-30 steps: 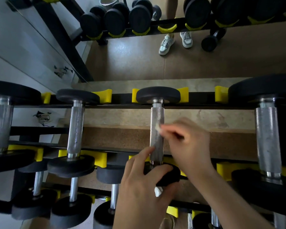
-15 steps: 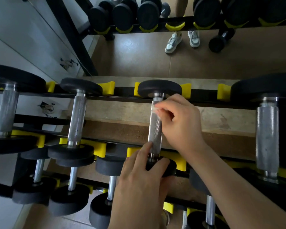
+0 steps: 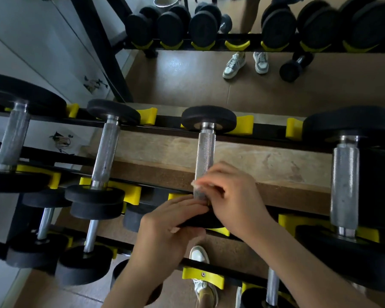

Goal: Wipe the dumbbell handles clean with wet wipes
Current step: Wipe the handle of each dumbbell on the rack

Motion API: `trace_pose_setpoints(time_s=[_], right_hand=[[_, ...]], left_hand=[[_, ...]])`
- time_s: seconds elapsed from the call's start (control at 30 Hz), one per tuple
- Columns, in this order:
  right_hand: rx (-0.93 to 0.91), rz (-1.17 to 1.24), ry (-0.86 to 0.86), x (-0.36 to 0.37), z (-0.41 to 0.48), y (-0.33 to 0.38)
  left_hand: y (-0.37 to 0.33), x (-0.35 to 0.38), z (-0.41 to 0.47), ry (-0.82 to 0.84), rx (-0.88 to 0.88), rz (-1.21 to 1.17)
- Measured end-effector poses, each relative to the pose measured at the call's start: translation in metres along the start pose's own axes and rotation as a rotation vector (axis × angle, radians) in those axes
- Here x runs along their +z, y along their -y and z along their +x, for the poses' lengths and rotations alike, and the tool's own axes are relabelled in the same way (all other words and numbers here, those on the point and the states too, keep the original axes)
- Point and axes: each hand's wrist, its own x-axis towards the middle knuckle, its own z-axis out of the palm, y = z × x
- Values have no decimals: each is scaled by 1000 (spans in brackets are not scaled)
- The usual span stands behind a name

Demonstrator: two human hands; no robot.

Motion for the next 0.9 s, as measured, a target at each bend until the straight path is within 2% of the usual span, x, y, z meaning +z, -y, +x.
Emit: trace_pose_setpoints(time_s=[0.13, 0.17, 0.23, 0.33, 0.47, 0.57, 0.63, 0.73, 0.83, 0.9], right_hand=[[1, -115, -271, 2, 49, -8], [-1, -124, -292, 4, 53, -8], [-3, -121, -218, 5, 38, -7], [-2, -50, -99, 2, 6, -6], [46, -16, -328, 5, 31, -17], [83, -1, -343, 8, 16, -16], [72, -1, -266, 3, 0, -15], [53, -27, -273, -3, 25, -20], [70, -23, -343, -3, 48, -19], [49, -17, -209, -2, 31, -16]], left_hand=[[13, -18, 0, 109, -210, -408], [13, -21, 1, 133, -246, -451], [12, -24, 4, 164, -289, -447], [7, -24, 4, 204, -278, -344], [-5, -23, 2, 174, -210, -181], [-25, -15, -2, 212, 151, 459], [-39, -1, -4, 250, 240, 711], [-45, 18, -1, 186, 189, 808], [-41, 21, 0, 85, 175, 760], [-33, 14, -2, 31, 236, 703]])
